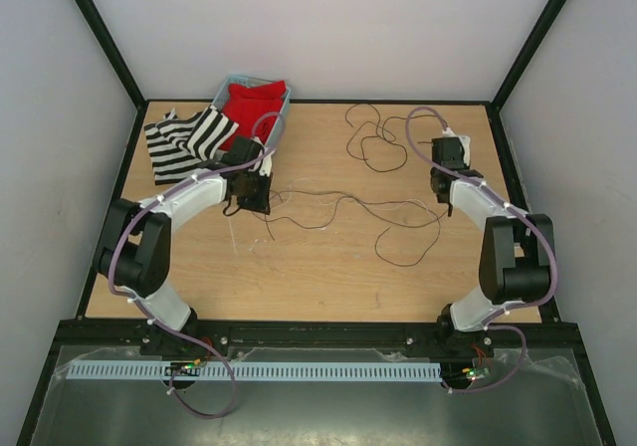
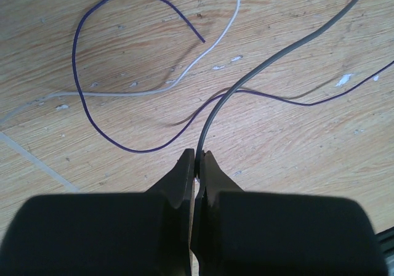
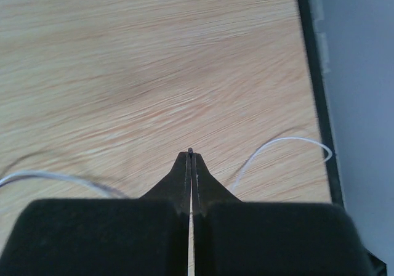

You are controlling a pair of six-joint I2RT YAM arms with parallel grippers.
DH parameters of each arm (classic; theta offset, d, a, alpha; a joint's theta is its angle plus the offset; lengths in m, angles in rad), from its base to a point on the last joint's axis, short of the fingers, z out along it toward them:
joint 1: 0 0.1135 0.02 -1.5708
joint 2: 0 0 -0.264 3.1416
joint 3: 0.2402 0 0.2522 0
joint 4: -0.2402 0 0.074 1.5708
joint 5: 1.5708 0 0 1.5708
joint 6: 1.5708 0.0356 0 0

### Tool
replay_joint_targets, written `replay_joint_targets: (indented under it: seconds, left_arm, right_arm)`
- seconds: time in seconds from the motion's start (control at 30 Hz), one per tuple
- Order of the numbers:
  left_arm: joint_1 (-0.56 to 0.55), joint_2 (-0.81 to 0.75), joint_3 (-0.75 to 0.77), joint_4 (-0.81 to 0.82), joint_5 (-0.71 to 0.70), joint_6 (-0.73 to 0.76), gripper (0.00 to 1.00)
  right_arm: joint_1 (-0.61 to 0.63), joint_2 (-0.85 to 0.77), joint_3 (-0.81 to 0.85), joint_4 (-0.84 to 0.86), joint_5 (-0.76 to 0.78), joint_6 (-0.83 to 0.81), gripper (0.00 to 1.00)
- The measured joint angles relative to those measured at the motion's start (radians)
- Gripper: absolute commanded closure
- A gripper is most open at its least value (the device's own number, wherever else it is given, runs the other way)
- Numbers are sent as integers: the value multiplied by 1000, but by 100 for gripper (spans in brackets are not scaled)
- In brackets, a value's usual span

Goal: Zip-tie the wires
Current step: Straighten the cable at the center of the board.

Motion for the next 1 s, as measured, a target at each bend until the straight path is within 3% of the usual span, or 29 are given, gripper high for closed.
replay_joint_targets:
  seconds: [0.3,1.0]
  left_arm:
    - [-1,33,1,-43,-96,38,100]
    - [-15,146,95,-96,-357,130,100]
  right_arm:
    - [-107,79,85,0,114,-42,100]
    - [-111,190,75,32,-70,-42,100]
